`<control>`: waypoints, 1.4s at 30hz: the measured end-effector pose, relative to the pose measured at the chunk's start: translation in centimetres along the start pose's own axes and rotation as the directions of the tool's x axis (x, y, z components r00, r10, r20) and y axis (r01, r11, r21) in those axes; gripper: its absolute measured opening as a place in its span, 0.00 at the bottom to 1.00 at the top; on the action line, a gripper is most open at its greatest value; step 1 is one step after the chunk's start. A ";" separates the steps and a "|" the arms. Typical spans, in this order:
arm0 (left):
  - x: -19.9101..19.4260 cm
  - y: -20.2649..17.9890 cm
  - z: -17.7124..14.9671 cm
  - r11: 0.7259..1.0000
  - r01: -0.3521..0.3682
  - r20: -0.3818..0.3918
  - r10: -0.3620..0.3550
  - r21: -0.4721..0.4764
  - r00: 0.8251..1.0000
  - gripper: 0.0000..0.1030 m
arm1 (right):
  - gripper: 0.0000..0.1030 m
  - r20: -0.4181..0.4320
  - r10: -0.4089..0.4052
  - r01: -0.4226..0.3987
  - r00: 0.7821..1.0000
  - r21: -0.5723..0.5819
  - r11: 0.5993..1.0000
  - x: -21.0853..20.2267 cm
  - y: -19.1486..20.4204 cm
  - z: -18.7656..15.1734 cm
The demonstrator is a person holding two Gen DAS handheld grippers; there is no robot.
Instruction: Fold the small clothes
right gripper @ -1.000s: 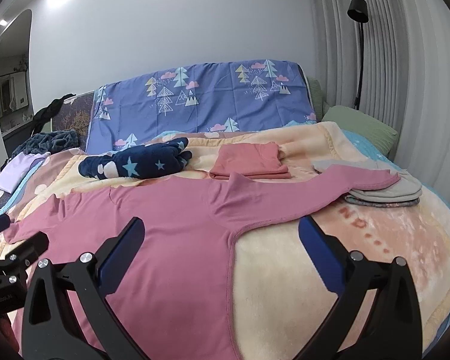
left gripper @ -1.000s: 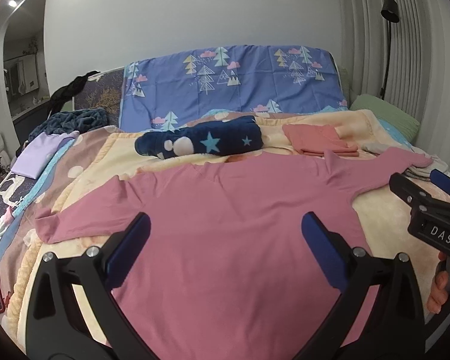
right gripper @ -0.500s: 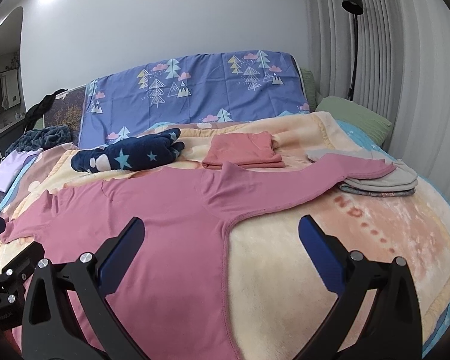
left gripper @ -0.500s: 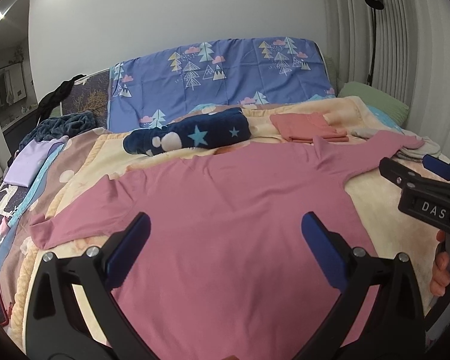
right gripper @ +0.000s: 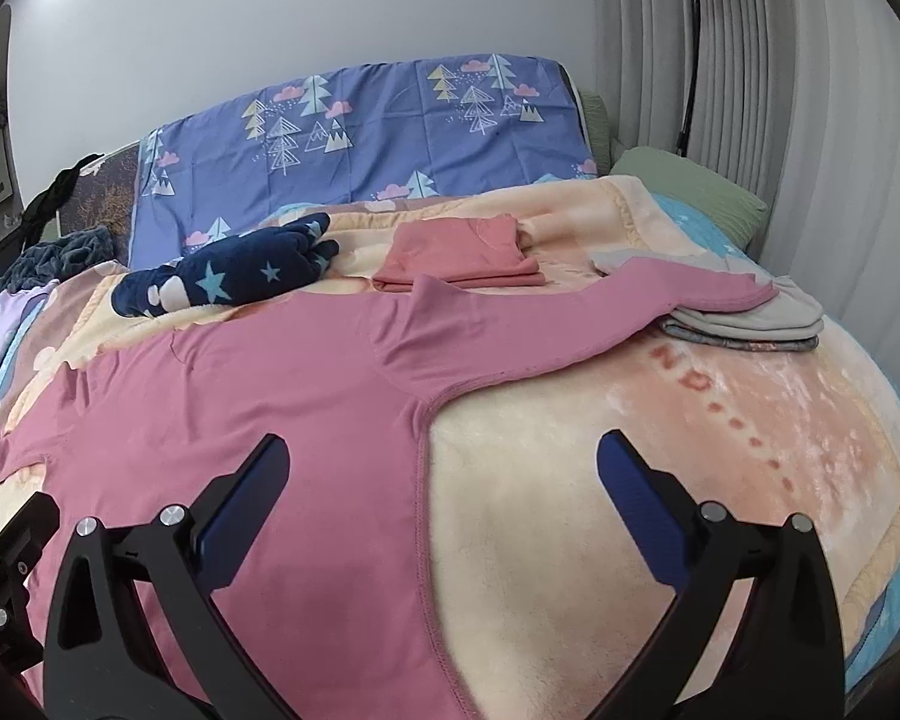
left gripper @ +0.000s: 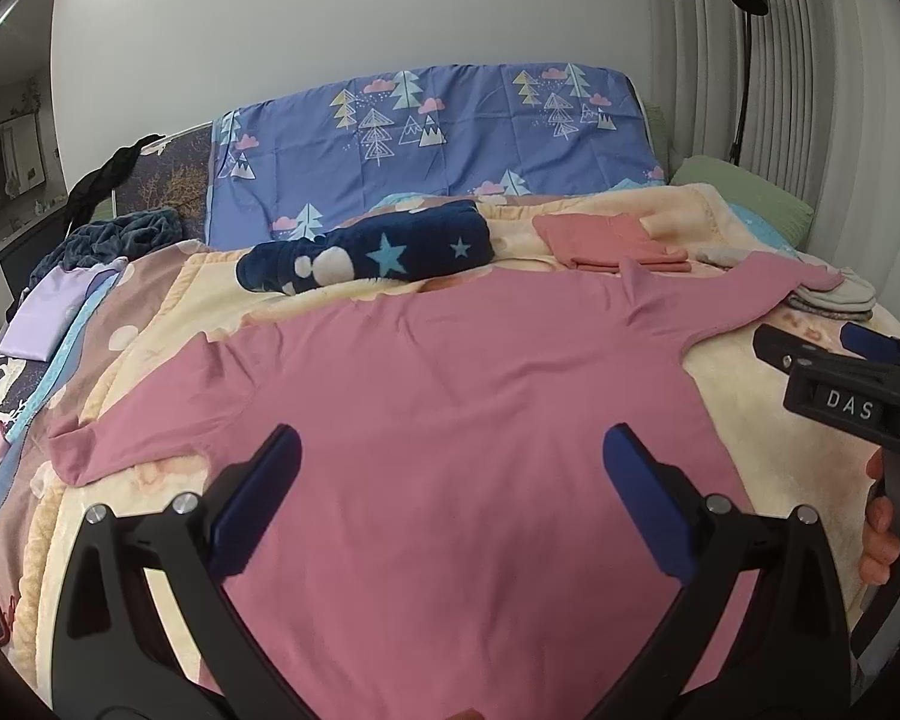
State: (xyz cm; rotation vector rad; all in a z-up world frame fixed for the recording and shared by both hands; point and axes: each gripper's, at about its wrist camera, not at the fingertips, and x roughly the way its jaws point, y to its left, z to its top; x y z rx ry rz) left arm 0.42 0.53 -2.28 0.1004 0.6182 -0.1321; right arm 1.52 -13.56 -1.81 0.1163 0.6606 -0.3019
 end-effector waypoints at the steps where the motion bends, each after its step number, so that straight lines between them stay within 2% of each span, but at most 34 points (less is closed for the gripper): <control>1: 0.1 -0.1 0.0 1.000 -0.001 -0.001 0.001 0.002 1.000 0.98 | 0.99 -0.001 -0.003 0.003 1.000 0.000 1.000 0.1 0.0 0.0; 28: 1.1 -0.5 -0.4 1.000 0.018 -0.025 -0.018 0.022 1.000 0.98 | 0.99 -0.017 -0.012 0.012 1.000 -0.016 1.000 0.8 0.3 -0.1; 42: 1.3 -0.3 -0.5 0.999 0.039 -0.043 -0.039 0.014 0.998 0.88 | 0.99 -0.021 -0.005 0.005 1.000 -0.031 1.000 1.0 0.9 -0.1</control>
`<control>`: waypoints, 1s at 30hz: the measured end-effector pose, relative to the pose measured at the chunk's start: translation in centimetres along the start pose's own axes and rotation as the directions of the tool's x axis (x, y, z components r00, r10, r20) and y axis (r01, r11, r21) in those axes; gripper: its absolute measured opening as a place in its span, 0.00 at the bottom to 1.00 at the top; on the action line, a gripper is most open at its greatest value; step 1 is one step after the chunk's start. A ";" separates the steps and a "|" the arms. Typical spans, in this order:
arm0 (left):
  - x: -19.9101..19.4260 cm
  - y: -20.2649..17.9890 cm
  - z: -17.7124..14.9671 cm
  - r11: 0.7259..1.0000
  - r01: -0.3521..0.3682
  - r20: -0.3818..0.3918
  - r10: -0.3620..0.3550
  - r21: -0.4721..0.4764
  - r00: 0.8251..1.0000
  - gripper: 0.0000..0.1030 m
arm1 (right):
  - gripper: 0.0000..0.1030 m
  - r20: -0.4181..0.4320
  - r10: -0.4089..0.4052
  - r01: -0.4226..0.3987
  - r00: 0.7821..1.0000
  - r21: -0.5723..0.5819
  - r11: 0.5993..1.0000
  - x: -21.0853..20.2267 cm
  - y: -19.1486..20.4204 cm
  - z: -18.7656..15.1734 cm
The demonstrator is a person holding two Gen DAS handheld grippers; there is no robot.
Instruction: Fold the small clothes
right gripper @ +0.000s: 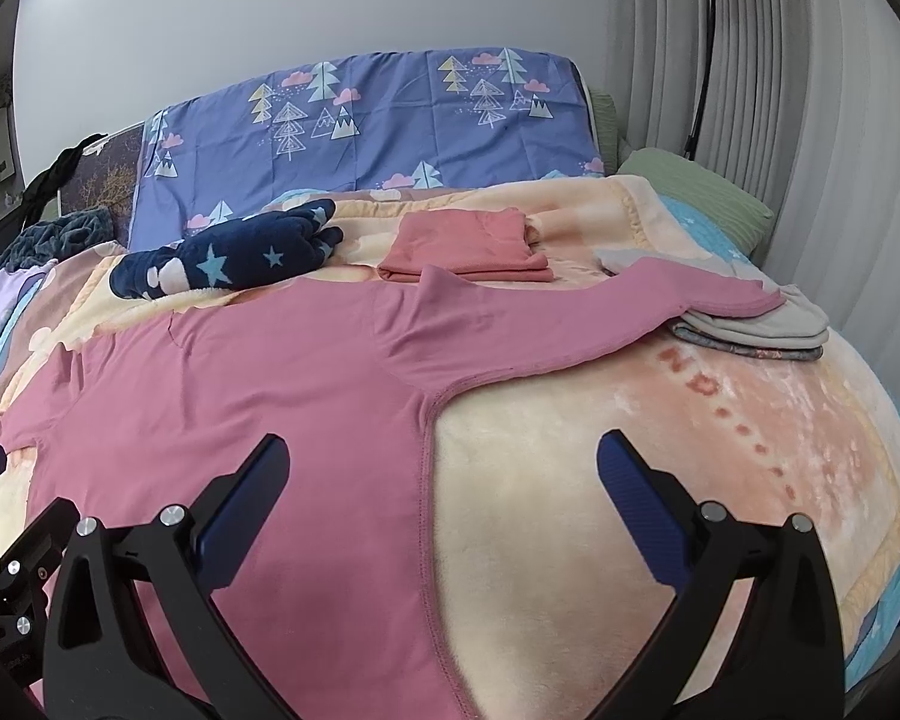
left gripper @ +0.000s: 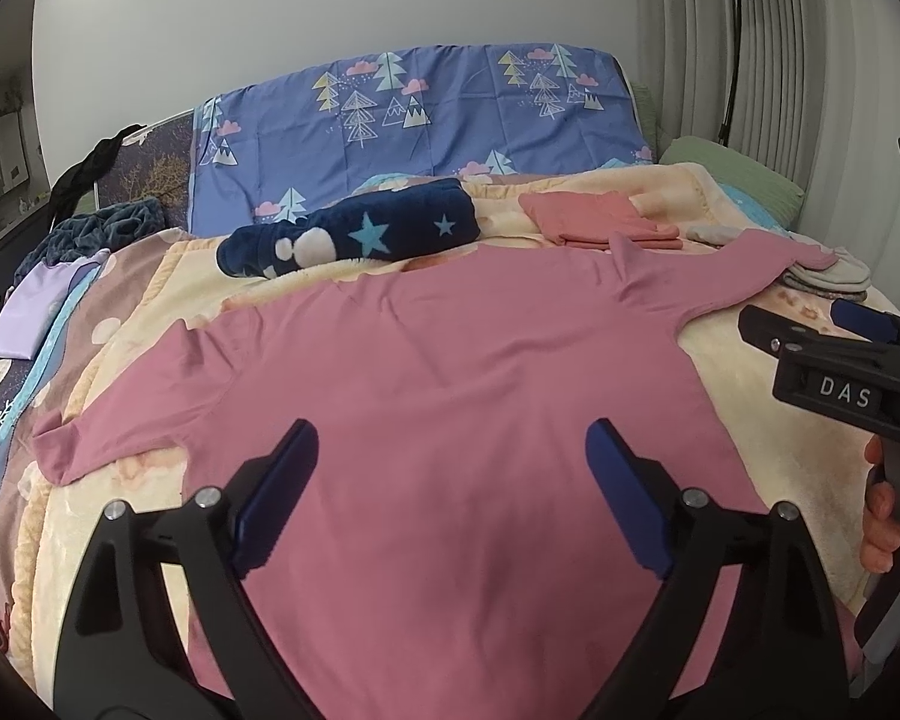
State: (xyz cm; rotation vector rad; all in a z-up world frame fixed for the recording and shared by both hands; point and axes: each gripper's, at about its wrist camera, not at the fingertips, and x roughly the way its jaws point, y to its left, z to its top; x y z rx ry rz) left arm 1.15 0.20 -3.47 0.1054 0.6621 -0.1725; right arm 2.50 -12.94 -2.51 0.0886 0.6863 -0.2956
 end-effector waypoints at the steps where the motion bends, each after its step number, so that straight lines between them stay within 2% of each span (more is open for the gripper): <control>1: 0.0 0.1 0.0 1.000 0.005 -0.002 -0.005 -0.001 1.000 0.88 | 0.99 0.000 0.000 0.000 1.000 -0.003 1.000 0.0 0.1 0.0; 17: 0.3 1.1 0.2 0.999 0.022 -0.016 -0.023 -0.030 1.000 0.87 | 0.99 -0.015 0.004 -0.005 1.000 -0.037 0.999 0.4 1.4 0.1; 22: 0.8 2.5 -0.1 0.998 0.014 -0.031 -0.016 -0.055 0.999 0.86 | 0.99 -0.022 0.004 -0.005 1.000 -0.051 0.999 0.7 1.8 0.0; 23: 0.9 3.4 -0.2 0.997 0.005 -0.037 -0.007 -0.072 0.999 0.77 | 0.99 -0.024 0.003 -0.004 1.000 -0.053 0.999 0.7 1.9 0.0; 24: 1.2 4.7 -0.3 0.996 -0.006 -0.049 0.002 -0.094 0.999 0.62 | 0.99 -0.026 0.003 -0.004 1.000 -0.055 0.998 0.8 2.0 -0.1; 25: 1.7 6.6 -0.4 0.991 -0.023 -0.072 0.014 -0.134 0.997 0.54 | 0.99 -0.030 0.002 -0.003 1.000 -0.058 0.998 1.0 2.0 -0.2; 26: 2.2 9.2 -0.8 0.980 -0.047 -0.101 0.027 -0.192 0.994 0.40 | 0.99 -0.035 0.001 -0.003 0.999 -0.060 0.998 1.1 2.0 -0.2; 27: 2.6 11.0 -1.1 0.970 -0.070 -0.123 0.042 -0.233 0.992 0.35 | 0.99 -0.039 0.001 -0.004 0.999 -0.062 0.998 1.2 2.0 -0.3; 28: 3.1 14.5 -1.7 0.945 -0.133 -0.160 0.088 -0.299 0.983 0.34 | 0.99 -0.043 0.000 -0.003 0.999 -0.064 0.998 1.4 2.0 -0.3; 30: 3.7 20.2 -3.0 0.884 -0.270 -0.232 0.191 -0.383 0.954 0.35 | 0.99 -0.050 -0.008 0.004 0.999 -0.068 0.998 1.7 2.0 -0.4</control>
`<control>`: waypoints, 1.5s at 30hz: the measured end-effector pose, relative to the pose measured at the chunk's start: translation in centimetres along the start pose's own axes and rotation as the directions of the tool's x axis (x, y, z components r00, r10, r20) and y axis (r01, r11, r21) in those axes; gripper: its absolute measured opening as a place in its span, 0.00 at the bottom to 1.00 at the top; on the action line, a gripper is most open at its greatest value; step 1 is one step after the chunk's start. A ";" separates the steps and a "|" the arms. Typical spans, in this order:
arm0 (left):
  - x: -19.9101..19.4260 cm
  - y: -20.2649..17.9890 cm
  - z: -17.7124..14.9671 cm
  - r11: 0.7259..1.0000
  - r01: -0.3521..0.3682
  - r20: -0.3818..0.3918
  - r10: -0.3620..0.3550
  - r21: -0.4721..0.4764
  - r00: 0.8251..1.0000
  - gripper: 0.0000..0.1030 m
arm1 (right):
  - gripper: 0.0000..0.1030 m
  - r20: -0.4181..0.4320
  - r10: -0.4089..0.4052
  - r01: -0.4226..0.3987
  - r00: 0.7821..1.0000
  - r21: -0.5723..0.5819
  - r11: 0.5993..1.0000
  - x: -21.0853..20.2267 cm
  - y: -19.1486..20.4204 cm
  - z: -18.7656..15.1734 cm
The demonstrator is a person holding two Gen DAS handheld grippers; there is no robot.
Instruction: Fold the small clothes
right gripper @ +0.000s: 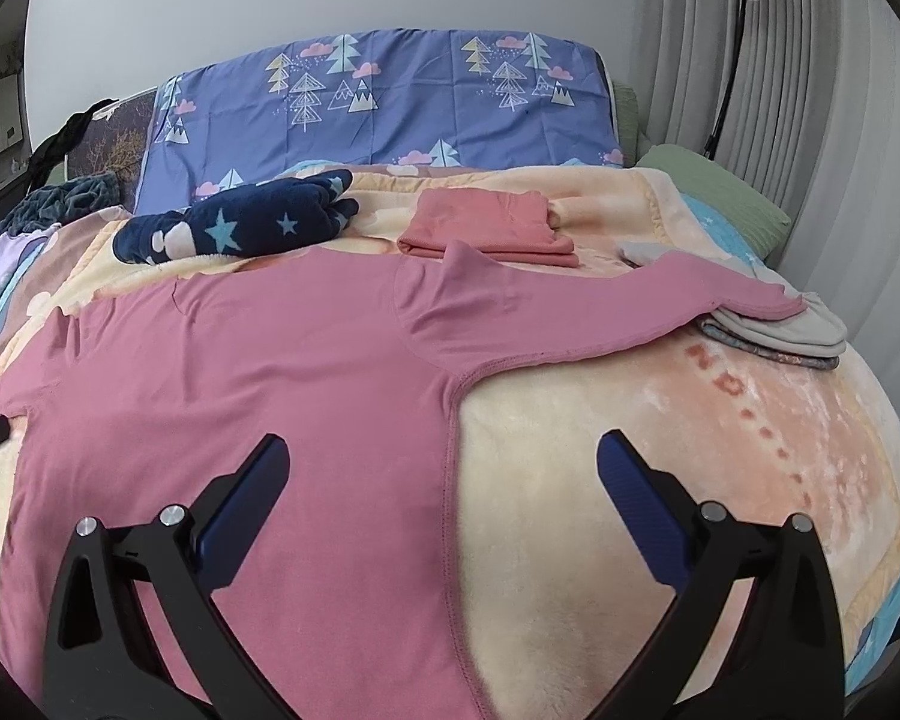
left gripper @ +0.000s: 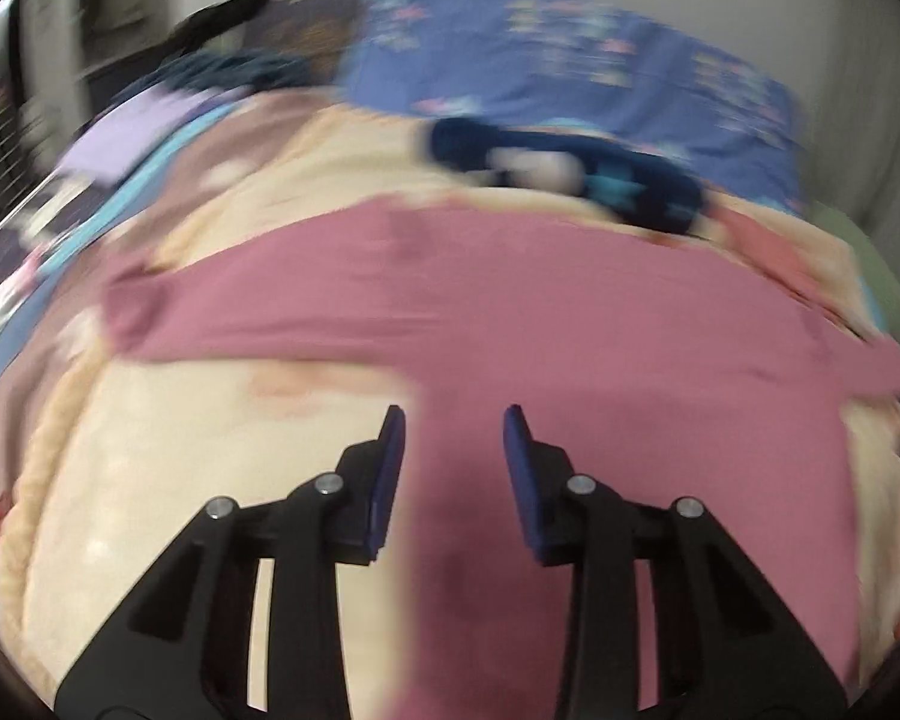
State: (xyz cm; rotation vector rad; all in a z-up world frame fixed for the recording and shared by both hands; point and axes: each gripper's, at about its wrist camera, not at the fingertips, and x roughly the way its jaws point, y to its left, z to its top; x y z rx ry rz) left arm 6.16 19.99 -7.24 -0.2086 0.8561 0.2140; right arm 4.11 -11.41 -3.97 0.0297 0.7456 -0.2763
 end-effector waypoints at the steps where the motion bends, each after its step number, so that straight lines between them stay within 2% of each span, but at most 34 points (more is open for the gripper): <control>1: 0.8 2.4 0.5 0.997 -0.050 -0.016 0.049 -0.056 0.999 0.38 | 0.99 -0.003 -0.002 0.002 1.000 0.000 1.000 0.1 0.0 -0.1; 2: 1.6 5.3 1.0 0.987 -0.087 -0.042 0.082 -0.134 0.996 0.48 | 0.99 -0.009 -0.004 0.004 1.000 0.001 1.000 0.4 0.0 -0.1; 3: 2.3 8.2 1.4 0.971 -0.096 -0.067 0.083 -0.220 0.994 0.57 | 0.99 -0.014 -0.005 0.005 1.000 0.002 1.000 0.6 0.0 -0.2; 4: 3.1 11.5 1.8 0.940 -0.088 -0.084 0.063 -0.330 0.994 0.59 | 0.99 -0.019 -0.006 0.006 1.000 0.003 1.000 0.8 0.0 -0.2; 6: 4.3 16.3 2.3 0.870 -0.092 -0.081 0.060 -0.484 0.995 0.61 | 0.99 -0.033 -0.009 0.009 0.999 -0.002 1.000 1.3 0.3 -0.3; 8: 5.5 18.8 2.9 0.839 -0.133 -0.089 0.101 -0.529 0.991 0.66 | 0.99 -0.045 -0.009 0.008 0.999 -0.012 1.000 1.7 0.8 -0.4; 11: 7.8 20.8 3.8 0.816 -0.191 -0.136 0.138 -0.546 0.981 0.66 | 0.99 -0.050 -0.001 -0.001 0.999 -0.035 0.999 2.1 1.8 -0.1; 13: 9.6 22.1 4.0 0.792 -0.182 -0.150 0.116 -0.583 0.982 0.55 | 0.99 -0.042 0.004 -0.007 0.999 -0.050 0.999 1.8 2.5 0.1; 14: 10.0 22.3 4.1 0.788 -0.180 -0.148 0.114 -0.588 0.982 0.40 | 0.99 -0.033 0.009 -0.011 0.999 -0.059 0.998 1.6 2.8 0.2; 15: 10.4 22.3 4.5 0.792 -0.184 -0.143 0.123 -0.582 0.982 0.24 | 0.99 -0.024 0.012 -0.013 1.000 -0.065 0.998 1.4 3.1 0.4; 17: 10.7 21.5 5.1 0.809 -0.158 -0.122 0.107 -0.566 0.987 0.05 | 0.99 -0.009 0.011 -0.011 1.000 -0.075 0.997 1.0 3.3 0.7; 18: 10.4 21.0 5.5 0.814 -0.141 -0.107 0.098 -0.563 0.989 0.05 | 0.99 -0.007 0.011 -0.011 1.000 -0.076 0.997 1.0 3.4 0.8; 19: 9.6 19.8 6.1 0.828 -0.117 -0.071 0.093 -0.548 0.993 0.05 | 0.99 -0.005 0.012 -0.013 1.000 -0.076 0.997 1.0 3.5 1.0; 21: 7.7 16.3 7.8 0.885 -0.056 0.017 0.072 -0.463 0.997 0.04 | 0.99 -0.003 0.011 -0.012 1.000 -0.077 0.997 1.1 3.6 1.3; 23: 5.3 11.2 9.5 0.943 0.012 0.099 0.022 -0.332 0.995 0.04 | 0.99 -0.003 0.011 -0.011 1.000 -0.080 0.997 1.2 3.6 1.4; 25: 2.6 5.5 10.4 0.977 0.103 0.168 -0.071 -0.185 0.983 0.05 | 0.99 -0.008 0.014 -0.014 1.000 -0.080 0.997 1.5 3.7 1.6; 26: 1.5 2.6 10.6 0.982 0.153 0.187 -0.130 -0.113 0.974 0.05 | 0.99 -0.011 0.016 -0.017 1.000 -0.078 0.997 1.7 3.8 1.7; 28: -0.6 -3.4 10.0 0.969 0.244 0.198 -0.249 0.048 0.948 0.05 | 0.99 -0.017 0.023 -0.024 1.000 -0.074 0.997 2.0 3.8 1.8; 29: -1.3 -6.4 9.4 0.950 0.284 0.185 -0.305 0.130 0.934 0.05 | 0.99 -0.019 0.025 -0.026 1.000 -0.073 0.997 2.2 3.8 1.7; 30: -1.8 -9.7 8.3 0.920 0.322 0.155 -0.360 0.223 0.920 0.05 | 0.99 -0.021 0.025 -0.027 0.999 -0.074 0.997 2.3 3.8 1.7; 32: -1.9 -13.7 6.4 0.868 0.376 0.093 -0.425 0.324 0.901 0.07 | 0.99 -0.029 0.020 -0.022 0.999 -0.075 0.997 2.7 3.6 1.6; 34: -1.0 -16.1 4.5 0.830 0.415 0.016 -0.453 0.373 0.891 0.14 | 0.99 -0.038 0.011 -0.014 0.999 -0.067 0.998 3.1 3.1 1.4; 35: -0.4 -16.6 3.7 0.824 0.412 -0.010 -0.444 0.389 0.896 0.38 | 0.99 -0.044 0.008 -0.011 0.999 -0.059 0.998 3.3 2.7 1.3; 36: 0.1 -16.8 3.0 0.826 0.388 -0.014 -0.419 0.408 0.908 0.57 | 0.99 -0.049 0.005 -0.008 0.999 -0.054 0.999 3.4 2.3 1.2; 38: 0.9 -16.2 1.9 0.836 0.336 -0.003 -0.372 0.435 0.928 0.58 | 0.99 -0.055 -0.002 -0.001 0.998 -0.052 0.999 3.7 1.8 1.0; 42: 1.3 -12.9 2.3 0.868 0.335 -0.028 -0.350 0.366 0.936 0.58 | 0.99 -0.059 0.013 -0.016 0.998 -0.051 0.999 4.3 1.5 1.1; 45: 1.2 -11.1 2.0 0.876 0.313 -0.027 -0.326 0.366 0.945 0.54 | 0.99 -0.073 0.117 -0.121 0.990 -0.047 0.992 4.7 2.2 1.5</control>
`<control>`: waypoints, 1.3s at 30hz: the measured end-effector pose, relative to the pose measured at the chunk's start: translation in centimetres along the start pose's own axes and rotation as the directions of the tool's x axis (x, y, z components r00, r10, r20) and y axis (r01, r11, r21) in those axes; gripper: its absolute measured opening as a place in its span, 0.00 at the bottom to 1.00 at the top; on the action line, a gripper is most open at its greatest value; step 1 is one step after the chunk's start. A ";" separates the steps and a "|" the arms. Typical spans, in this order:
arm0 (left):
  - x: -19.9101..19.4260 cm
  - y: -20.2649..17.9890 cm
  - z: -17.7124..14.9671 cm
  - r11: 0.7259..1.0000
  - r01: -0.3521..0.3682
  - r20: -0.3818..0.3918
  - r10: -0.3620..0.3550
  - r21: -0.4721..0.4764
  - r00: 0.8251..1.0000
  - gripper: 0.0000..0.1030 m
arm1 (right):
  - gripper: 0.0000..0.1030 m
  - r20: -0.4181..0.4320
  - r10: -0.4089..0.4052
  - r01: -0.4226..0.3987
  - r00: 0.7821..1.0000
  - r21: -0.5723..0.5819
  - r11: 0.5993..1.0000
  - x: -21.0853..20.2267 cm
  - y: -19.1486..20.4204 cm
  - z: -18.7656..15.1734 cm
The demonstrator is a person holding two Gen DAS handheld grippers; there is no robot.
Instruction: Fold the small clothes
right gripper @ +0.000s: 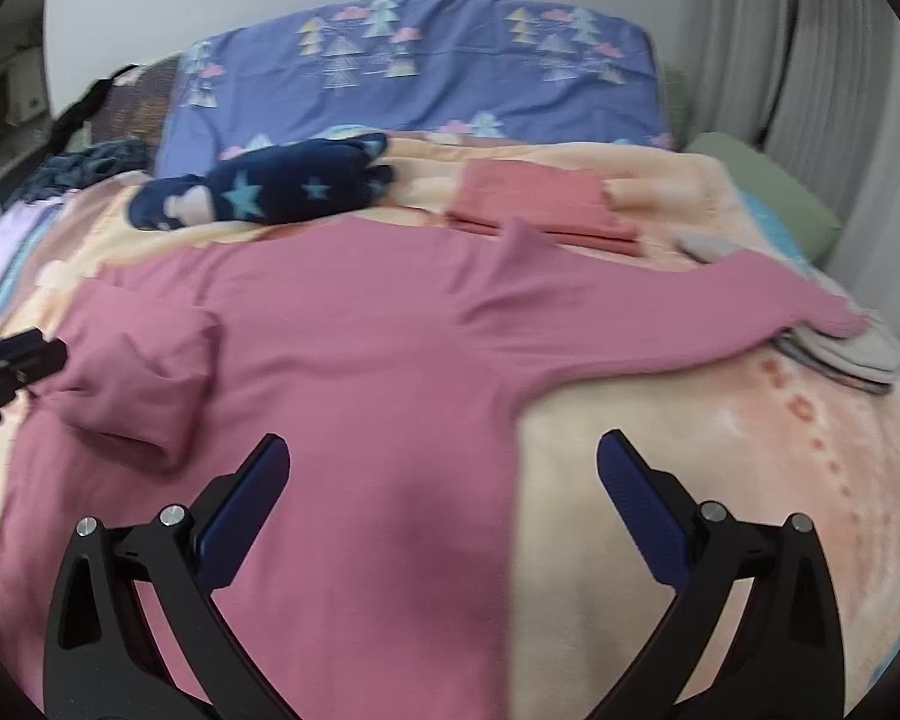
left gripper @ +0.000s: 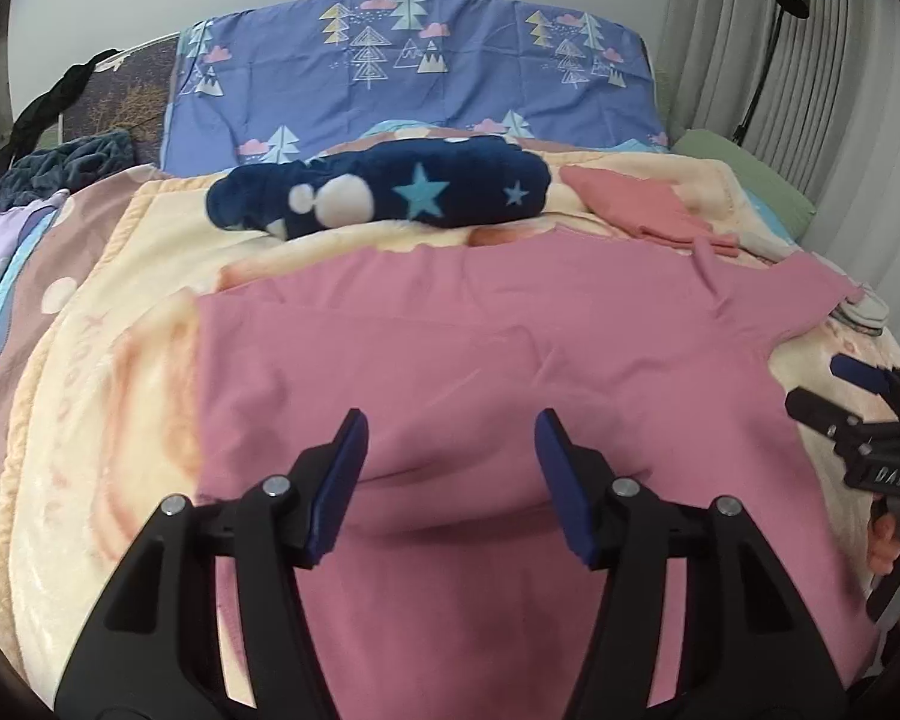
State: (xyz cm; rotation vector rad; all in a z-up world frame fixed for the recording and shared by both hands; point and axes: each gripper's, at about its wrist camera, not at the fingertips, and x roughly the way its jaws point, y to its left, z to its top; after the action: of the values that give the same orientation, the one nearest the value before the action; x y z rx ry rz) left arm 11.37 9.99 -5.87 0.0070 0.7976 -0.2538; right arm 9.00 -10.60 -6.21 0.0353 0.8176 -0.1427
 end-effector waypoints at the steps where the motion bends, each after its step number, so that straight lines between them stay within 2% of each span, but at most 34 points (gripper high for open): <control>1: -0.1 0.2 -0.4 1.000 0.004 -0.010 -0.004 0.005 1.000 0.54 | 0.99 -0.004 0.034 -0.034 0.999 0.006 0.999 0.2 0.3 0.2; 2: -0.1 0.2 -0.7 1.000 0.008 -0.020 -0.008 0.014 1.000 0.53 | 0.93 -0.011 0.100 -0.100 0.995 -0.001 0.995 0.5 0.8 0.6; 3: 0.0 0.2 -1.0 1.000 0.005 -0.030 -0.005 0.028 1.000 0.51 | 0.79 -0.024 0.151 -0.151 0.988 -0.010 0.989 1.0 1.2 1.0; 5: 0.0 0.1 -1.8 0.999 -0.024 -0.038 0.025 0.048 0.999 0.51 | 0.65 -0.065 0.231 -0.234 0.971 -0.042 0.971 1.8 2.8 1.7; 6: 0.0 0.2 -2.1 0.998 -0.039 -0.038 0.041 0.051 0.998 0.51 | 0.61 -0.067 0.251 -0.255 0.966 -0.060 0.965 1.7 3.3 1.9; 8: 0.1 0.9 -2.6 0.998 -0.059 -0.040 0.060 0.038 0.997 0.51 | 0.61 -0.041 0.292 -0.294 0.956 -0.171 0.940 0.9 6.0 1.9; 11: 0.3 2.6 -3.0 0.994 -0.110 -0.049 0.110 -0.001 0.993 0.51 | 0.61 -0.021 0.340 -0.319 0.940 -0.405 0.857 -0.4 11.1 1.2; 13: 0.6 3.3 -3.2 0.990 -0.141 -0.061 0.141 0.006 0.988 0.53 | 0.62 -0.036 0.350 -0.323 0.936 -0.484 0.813 -0.1 13.4 1.0; 15: 1.0 3.7 -3.4 0.987 -0.162 -0.074 0.162 0.013 0.984 0.56 | 0.71 -0.062 0.353 -0.333 0.933 -0.520 0.787 1.0 15.4 1.1; 16: 1.3 4.0 -3.4 0.985 -0.170 -0.083 0.171 0.011 0.982 0.56 | 0.71 -0.078 0.347 -0.333 0.935 -0.537 0.775 1.7 16.3 1.0; 17: 1.7 4.2 -3.4 0.984 -0.180 -0.092 0.180 0.007 0.979 0.56 | 0.64 -0.084 0.315 -0.305 0.945 -0.566 0.766 2.7 17.4 0.7; 18: 2.0 4.5 -3.6 0.982 -0.189 -0.099 0.189 0.002 0.977 0.56 | 0.16 -0.079 0.281 -0.273 0.957 -0.581 0.767 3.3 17.6 0.6; 19: 2.4 4.8 -3.7 0.980 -0.200 -0.108 0.198 -0.006 0.974 0.56 | 0.03 -0.081 0.238 -0.239 0.968 -0.584 0.776 4.0 17.8 0.8; 20: 2.6 5.0 -3.8 0.979 -0.205 -0.115 0.202 -0.014 0.973 0.56 | 0.01 -0.109 0.221 -0.245 0.969 -0.515 0.821 4.8 16.8 1.9; 21: 2.8 5.3 -3.9 0.979 -0.202 -0.120 0.197 -0.027 0.973 0.58 | 0.01 -0.118 0.261 -0.286 0.958 -0.380 0.880 5.1 14.6 3.3; 22: 2.9 5.4 -4.0 0.980 -0.198 -0.120 0.193 -0.034 0.974 0.58 | 0.01 -0.115 0.285 -0.305 0.952 -0.240 0.922 5.3 11.9 4.3; 23: 2.9 5.5 -4.0 0.980 -0.197 -0.119 0.192 -0.036 0.974 0.58 | 0.01 -0.111 0.258 -0.268 0.960 -0.083 0.960 5.6 8.5 5.2; 25: 3.0 5.3 -4.0 0.979 -0.202 -0.112 0.198 -0.026 0.974 0.58 | 0.01 -0.122 0.186 -0.175 0.975 0.095 0.980 6.1 3.3 5.4; 27: 3.0 4.9 -3.9 0.978 -0.210 -0.101 0.208 -0.006 0.973 0.58 | 0.05 -0.164 0.128 -0.105 0.978 0.143 0.984 6.4 -0.2 5.0; 29: 3.3 4.5 -3.8 0.977 -0.213 -0.095 0.212 0.005 0.973 0.57 | 0.05 -0.144 0.157 -0.141 0.977 0.114 0.983 5.6 -0.6 4.5; 31: 3.5 4.3 -3.6 0.976 -0.217 -0.098 0.216 0.007 0.971 0.57 | 0.06 -0.127 0.231 -0.237 0.965 -0.038 0.971 4.4 2.8 4.1; 32: 3.5 4.3 -3.6 0.976 -0.218 -0.100 0.217 0.003 0.971 0.57 | 0.16 -0.126 0.255 -0.268 0.959 -0.096 0.959 4.0 3.9 3.9; 33: 3.5 4.4 -3.5 0.976 -0.218 -0.101 0.216 -0.002 0.971 0.57 | 0.44 -0.134 0.296 -0.318 0.946 -0.195 0.928 3.5 6.5 3.6; 34: 3.5 4.5 -3.5 0.976 -0.216 -0.102 0.214 -0.007 0.972 0.57 | 0.59 -0.148 0.341 -0.370 0.928 -0.298 0.880 3.1 9.6 3.2; 35: 3.5 4.5 -3.5 0.977 -0.213 -0.103 0.211 -0.013 0.972 0.58 | 0.71 -0.144 0.363 -0.390 0.921 -0.352 0.851 2.9 11.6 2.9; 36: 3.5 4.7 -3.4 0.977 -0.211 -0.105 0.208 -0.022 0.972 0.60 | 0.71 -0.132 0.372 -0.392 0.919 -0.403 0.827 2.7 13.6 2.5; 38: 3.6 5.1 -3.4 0.977 -0.208 -0.112 0.202 -0.041 0.973 0.62 | 0.70 -0.148 0.299 -0.332 0.943 -0.501 0.799 4.0 17.9 1.7; 39: 3.7 5.2 -3.4 0.978 -0.206 -0.114 0.200 -0.044 0.973 0.62 | 0.51 -0.165 0.264 -0.311 0.950 -0.520 0.796 5.1 19.1 1.5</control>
State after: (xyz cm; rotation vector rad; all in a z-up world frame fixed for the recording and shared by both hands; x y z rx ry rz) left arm 12.58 14.57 -11.33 0.0504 0.9057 -0.0377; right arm 16.25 7.61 -9.39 -0.3726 0.9036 0.3887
